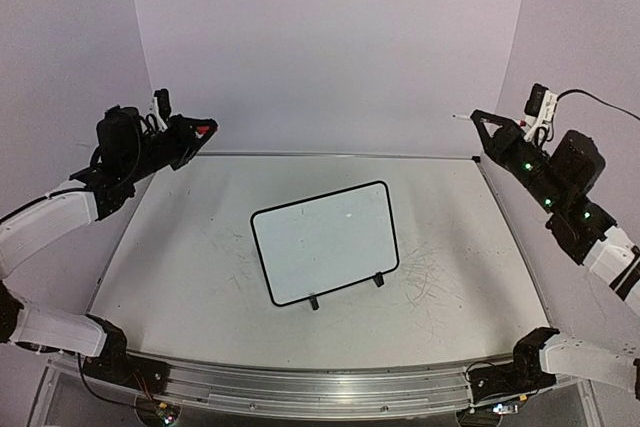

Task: Write a sentence on the whiteboard
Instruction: Open the pen cap from the whiteboard marker, then place the pen cap at the center of the board, then hold the whiteboard at the center of the board.

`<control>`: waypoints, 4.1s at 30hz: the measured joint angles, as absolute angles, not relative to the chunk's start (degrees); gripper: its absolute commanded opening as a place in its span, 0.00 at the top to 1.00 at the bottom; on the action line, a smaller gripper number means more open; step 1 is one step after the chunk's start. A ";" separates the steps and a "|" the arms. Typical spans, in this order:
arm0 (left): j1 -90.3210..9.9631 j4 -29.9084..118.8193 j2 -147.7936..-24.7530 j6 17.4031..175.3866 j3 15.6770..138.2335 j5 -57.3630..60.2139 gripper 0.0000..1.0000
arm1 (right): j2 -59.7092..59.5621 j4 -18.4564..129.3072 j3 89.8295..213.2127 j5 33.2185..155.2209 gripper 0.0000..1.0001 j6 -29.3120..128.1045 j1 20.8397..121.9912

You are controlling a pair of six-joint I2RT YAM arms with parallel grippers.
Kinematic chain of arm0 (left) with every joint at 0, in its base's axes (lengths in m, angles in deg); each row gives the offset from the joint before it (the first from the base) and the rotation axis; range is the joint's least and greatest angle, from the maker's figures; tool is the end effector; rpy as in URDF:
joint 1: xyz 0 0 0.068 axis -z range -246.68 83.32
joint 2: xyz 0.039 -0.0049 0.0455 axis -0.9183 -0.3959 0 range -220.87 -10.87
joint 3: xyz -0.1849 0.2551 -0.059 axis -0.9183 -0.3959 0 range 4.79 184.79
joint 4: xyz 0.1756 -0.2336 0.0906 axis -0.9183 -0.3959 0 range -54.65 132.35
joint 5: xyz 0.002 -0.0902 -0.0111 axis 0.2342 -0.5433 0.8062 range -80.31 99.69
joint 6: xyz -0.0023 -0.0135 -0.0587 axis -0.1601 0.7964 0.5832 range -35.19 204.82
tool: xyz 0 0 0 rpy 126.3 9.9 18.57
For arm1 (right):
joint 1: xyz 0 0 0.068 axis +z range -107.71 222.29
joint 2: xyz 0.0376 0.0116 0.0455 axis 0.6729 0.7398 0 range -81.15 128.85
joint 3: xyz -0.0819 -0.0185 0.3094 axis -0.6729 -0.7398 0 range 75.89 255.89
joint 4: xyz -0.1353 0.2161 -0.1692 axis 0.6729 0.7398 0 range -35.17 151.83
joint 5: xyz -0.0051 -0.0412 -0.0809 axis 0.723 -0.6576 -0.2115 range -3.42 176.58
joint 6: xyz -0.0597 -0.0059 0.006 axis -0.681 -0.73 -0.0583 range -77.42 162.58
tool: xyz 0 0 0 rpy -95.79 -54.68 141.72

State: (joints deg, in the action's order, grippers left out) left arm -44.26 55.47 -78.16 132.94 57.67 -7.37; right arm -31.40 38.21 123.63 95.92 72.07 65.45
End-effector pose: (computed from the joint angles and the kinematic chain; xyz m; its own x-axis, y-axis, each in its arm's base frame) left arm 0.2848 -0.1316 0.3851 -0.4873 -0.5690 -0.6624 0.4088 0.5217 -0.7488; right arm 0.2049 0.0955 0.4320 -0.0602 0.5025 -0.8625 -0.5777 0.6871 0.4406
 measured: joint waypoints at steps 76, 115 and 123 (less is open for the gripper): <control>-38.12 4.90 -98.42 114.35 66.13 22.07 0.25 | -29.25 55.02 120.55 93.88 1.00 57.02 65.40; -37.31 47.45 -67.08 115.81 32.29 -11.07 0.01 | -21.71 50.76 119.34 89.72 1.00 58.52 79.35; -37.31 54.83 -68.72 116.47 30.26 -15.80 0.01 | -21.94 49.50 118.87 90.44 1.00 60.18 79.35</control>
State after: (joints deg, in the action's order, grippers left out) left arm -37.31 54.83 -68.72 116.47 30.26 -15.80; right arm -21.94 49.50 118.87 90.44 60.18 79.35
